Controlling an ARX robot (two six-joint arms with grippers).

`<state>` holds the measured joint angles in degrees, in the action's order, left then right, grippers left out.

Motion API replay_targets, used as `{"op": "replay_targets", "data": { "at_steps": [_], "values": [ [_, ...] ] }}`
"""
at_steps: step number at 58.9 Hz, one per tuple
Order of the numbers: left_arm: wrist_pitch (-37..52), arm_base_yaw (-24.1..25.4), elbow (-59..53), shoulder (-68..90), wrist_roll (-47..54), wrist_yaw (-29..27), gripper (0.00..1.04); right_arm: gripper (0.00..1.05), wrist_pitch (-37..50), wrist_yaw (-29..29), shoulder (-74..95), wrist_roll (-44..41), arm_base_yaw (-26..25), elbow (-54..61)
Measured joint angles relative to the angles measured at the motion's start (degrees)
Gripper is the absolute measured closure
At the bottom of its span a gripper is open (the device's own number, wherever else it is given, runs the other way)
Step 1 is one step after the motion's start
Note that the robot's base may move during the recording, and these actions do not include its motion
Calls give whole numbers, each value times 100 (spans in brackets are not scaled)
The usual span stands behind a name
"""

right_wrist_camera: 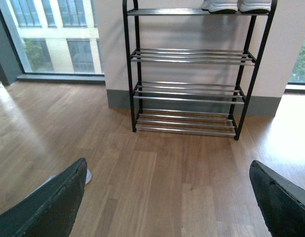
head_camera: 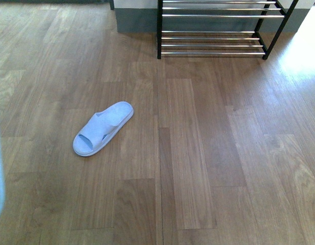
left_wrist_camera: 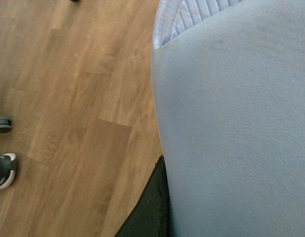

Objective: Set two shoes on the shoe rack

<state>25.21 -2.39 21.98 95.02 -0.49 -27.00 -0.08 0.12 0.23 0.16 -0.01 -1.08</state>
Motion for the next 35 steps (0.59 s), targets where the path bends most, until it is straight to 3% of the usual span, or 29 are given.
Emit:
{"op": "replay_targets", "data": {
  "at_steps": [9, 13, 35],
  "values": [
    [-1523, 868, -850, -3694, 776, 96, 103, 9, 0, 0, 0, 0, 0, 0],
    [-1816, 1032, -1071, -4896, 1084, 109, 103, 9, 0, 0, 0, 0, 0, 0],
    [-1847, 1051, -1088, -5230, 1316, 151, 103, 9, 0, 0, -7, 0, 0, 0]
  ]
}}
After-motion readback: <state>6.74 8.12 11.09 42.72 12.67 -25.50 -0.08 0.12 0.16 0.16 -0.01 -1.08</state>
